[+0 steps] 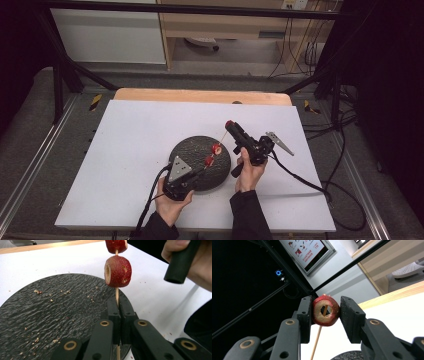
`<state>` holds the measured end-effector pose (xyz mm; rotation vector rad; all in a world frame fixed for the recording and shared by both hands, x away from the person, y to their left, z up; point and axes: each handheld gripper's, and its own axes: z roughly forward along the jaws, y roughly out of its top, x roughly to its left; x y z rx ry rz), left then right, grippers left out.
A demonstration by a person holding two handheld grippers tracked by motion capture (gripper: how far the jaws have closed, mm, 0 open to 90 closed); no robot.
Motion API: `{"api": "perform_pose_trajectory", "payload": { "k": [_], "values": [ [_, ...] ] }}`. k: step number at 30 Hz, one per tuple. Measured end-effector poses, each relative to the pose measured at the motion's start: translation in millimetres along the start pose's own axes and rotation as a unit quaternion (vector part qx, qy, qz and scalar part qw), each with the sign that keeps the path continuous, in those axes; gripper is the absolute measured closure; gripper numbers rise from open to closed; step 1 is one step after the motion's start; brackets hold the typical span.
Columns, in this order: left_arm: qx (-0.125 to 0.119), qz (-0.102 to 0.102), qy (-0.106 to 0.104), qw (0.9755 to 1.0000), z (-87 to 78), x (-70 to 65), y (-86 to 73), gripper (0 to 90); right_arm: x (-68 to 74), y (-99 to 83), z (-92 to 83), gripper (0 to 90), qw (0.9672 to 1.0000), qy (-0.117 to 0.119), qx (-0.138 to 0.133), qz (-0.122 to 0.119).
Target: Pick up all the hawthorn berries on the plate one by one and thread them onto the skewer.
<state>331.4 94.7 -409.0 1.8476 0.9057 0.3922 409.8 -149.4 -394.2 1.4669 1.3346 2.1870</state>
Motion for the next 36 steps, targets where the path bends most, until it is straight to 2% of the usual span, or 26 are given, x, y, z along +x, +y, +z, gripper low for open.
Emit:
{"api": "perform_pose_trajectory", "payload": {
  "k": [23,34,36],
  "values": [
    [-0.012,-0.011,-0.009,0.9998,12.4,-1.4,21.0,88.2,4.4,-7.5,-6.8,63.5,0.9998,0.01,0.014,-0.006],
    [-0.01,-0.013,-0.015,0.9998,12.6,0.2,19.1,88.3,4.3,-5.6,-8.2,62.6,0.9994,0.012,0.029,-0.014],
    [-0.01,-0.016,-0.017,0.9997,12.3,0.9,17.6,88.3,4.0,-5.2,-8.6,59.5,0.9992,0.01,0.034,-0.019]
  ]
}}
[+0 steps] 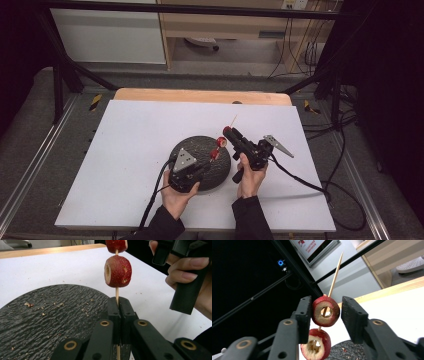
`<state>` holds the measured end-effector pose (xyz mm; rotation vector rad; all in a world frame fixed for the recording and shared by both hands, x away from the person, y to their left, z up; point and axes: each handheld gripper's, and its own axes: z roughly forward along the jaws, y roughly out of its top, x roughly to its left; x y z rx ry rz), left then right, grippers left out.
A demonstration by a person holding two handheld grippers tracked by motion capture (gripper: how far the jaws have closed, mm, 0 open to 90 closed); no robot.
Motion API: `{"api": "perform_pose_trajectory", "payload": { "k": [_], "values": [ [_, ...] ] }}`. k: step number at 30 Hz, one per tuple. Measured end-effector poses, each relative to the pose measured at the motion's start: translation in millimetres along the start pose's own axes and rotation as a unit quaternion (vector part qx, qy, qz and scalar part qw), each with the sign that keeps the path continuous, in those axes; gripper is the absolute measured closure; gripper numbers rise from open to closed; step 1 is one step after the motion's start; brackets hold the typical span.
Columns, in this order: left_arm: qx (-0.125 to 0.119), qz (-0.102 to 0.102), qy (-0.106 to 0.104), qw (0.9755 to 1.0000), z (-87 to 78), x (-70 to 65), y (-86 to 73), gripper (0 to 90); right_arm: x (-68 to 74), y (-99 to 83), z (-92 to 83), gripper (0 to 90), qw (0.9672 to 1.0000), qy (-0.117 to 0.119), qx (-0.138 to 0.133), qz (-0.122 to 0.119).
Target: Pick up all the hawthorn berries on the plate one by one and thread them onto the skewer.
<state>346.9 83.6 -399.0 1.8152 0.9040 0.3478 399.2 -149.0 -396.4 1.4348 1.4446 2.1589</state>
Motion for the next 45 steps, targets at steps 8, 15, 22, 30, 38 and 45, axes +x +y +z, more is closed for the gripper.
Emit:
{"api": "perform_pose_trajectory", "payload": {
  "k": [8,15,22,30,38,45],
  "values": [
    [0.005,0.002,0.003,1.0,-5.0,6.5,-3.8,88.3,-1.7,8.0,-3.3,44.9,0.9991,0.004,0.033,-0.026],
    [0.01,0.007,0.001,0.9999,-12.5,12.7,-6.9,88.3,-3.9,15.3,-10.5,26.6,0.9937,-0.007,0.084,-0.073],
    [0.022,0.017,-0.001,0.9996,-24.3,21.6,-8.6,88.3,-7.7,18.4,-16.2,11.5,0.9806,-0.016,0.153,-0.121],
    [0.044,0.028,0.002,0.9986,-38.5,33.6,-12.9,88.3,-15.9,13.3,-23.0,2.7,0.9611,-0.013,0.227,-0.156],
    [0.065,0.042,0.004,0.997,-48.8,43.2,-9.8,88.2,-28.8,4.2,-40.6,0.6,0.9341,-0.034,0.291,-0.205],
    [0.089,0.058,0.005,0.9943,-54.1,49.9,-3.0,88.2,-45.2,-0.7,-58.4,0.6,0.9227,-0.041,0.312,-0.223]
  ]
}}
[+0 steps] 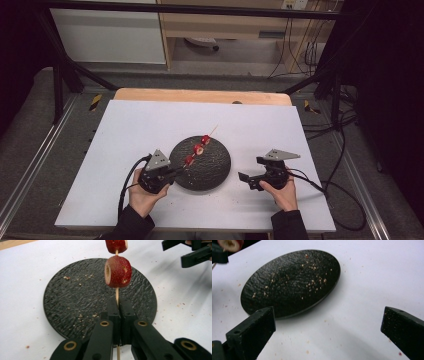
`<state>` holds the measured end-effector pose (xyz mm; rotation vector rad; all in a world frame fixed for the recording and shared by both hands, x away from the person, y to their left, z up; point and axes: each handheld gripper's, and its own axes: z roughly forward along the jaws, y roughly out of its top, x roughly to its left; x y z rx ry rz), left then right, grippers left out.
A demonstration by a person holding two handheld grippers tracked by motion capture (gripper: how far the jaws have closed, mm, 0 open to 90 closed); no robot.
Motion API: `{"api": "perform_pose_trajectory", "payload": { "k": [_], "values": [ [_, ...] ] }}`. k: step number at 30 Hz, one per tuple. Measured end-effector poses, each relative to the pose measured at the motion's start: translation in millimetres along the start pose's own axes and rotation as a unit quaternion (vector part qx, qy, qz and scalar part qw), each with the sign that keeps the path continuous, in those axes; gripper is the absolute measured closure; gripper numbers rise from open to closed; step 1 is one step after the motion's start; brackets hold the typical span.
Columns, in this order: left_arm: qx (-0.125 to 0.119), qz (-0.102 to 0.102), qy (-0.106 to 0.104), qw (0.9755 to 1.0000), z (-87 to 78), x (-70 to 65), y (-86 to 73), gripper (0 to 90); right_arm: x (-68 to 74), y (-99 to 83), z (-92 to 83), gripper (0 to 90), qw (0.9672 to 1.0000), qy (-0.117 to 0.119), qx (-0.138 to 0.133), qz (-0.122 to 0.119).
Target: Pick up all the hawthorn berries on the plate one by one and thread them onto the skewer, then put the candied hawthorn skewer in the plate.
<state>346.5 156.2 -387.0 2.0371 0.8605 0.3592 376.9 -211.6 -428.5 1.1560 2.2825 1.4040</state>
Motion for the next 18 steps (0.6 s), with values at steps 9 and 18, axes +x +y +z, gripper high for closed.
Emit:
{"api": "perform_pose_trajectory", "payload": {
  "k": [9,18],
  "values": [
    [0.025,0.011,0.009,0.9996,1.5,9.9,9.8,88.3,-9.0,-17.6,-9.9,0.7,0.9999,-0.001,0.015,-0.005],
    [0.051,0.022,0.009,0.9984,12.7,15.7,18.3,88.3,-14.4,-32.9,-17.7,0.7,0.9997,-0.009,0.022,-0.002]
  ]
}}
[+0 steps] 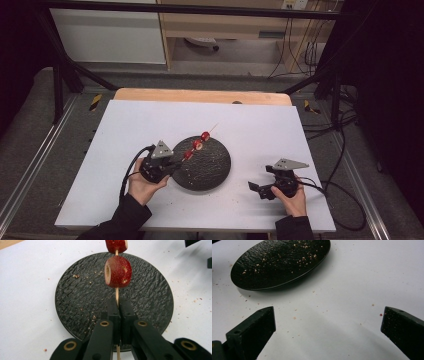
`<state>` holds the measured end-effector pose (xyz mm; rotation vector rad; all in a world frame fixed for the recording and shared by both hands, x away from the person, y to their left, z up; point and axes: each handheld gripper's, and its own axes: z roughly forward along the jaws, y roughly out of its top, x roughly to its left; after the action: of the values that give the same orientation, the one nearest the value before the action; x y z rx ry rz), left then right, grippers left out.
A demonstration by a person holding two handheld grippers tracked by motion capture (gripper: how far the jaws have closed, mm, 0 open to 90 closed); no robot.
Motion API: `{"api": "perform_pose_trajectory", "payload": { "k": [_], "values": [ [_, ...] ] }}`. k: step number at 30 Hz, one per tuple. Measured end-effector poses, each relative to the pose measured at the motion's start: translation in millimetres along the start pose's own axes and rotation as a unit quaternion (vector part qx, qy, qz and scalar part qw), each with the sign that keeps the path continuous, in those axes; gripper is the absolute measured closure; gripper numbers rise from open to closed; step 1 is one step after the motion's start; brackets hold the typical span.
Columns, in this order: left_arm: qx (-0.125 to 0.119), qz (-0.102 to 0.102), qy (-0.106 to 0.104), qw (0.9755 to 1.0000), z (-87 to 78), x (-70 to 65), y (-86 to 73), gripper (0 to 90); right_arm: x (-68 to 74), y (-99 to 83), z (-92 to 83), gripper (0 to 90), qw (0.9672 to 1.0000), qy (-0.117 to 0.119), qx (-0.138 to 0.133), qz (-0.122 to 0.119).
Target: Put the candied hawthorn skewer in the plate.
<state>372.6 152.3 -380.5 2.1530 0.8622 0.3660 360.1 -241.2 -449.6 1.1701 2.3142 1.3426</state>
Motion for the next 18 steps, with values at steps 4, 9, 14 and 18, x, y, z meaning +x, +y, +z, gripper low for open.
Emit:
{"api": "perform_pose_trajectory", "payload": {
  "k": [4,9,14,18],
  "values": [
    [0.015,0.001,0.0,0.9999,7.2,2.1,3.0,88.2,-1.8,-3.6,-0.9,0.7,1.0,-0.003,0.003,-0.001],
    [0.035,0.003,0.001,0.9994,17.6,4.0,3.9,88.2,-2.9,-5.9,-2.7,0.6,1.0,-0.004,0.004,0.005],
    [0.052,-0.002,0.005,0.9986,26.4,6.7,3.9,88.2,-3.8,-6.8,-3.5,0.7,1.0,-0.004,0.002,0.005],
    [0.064,0.0,0.01,0.9979,32.9,6.9,3.1,88.3,-3.9,-7.0,-3.7,0.7,1.0,-0.002,0.002,0.004]
  ]
}}
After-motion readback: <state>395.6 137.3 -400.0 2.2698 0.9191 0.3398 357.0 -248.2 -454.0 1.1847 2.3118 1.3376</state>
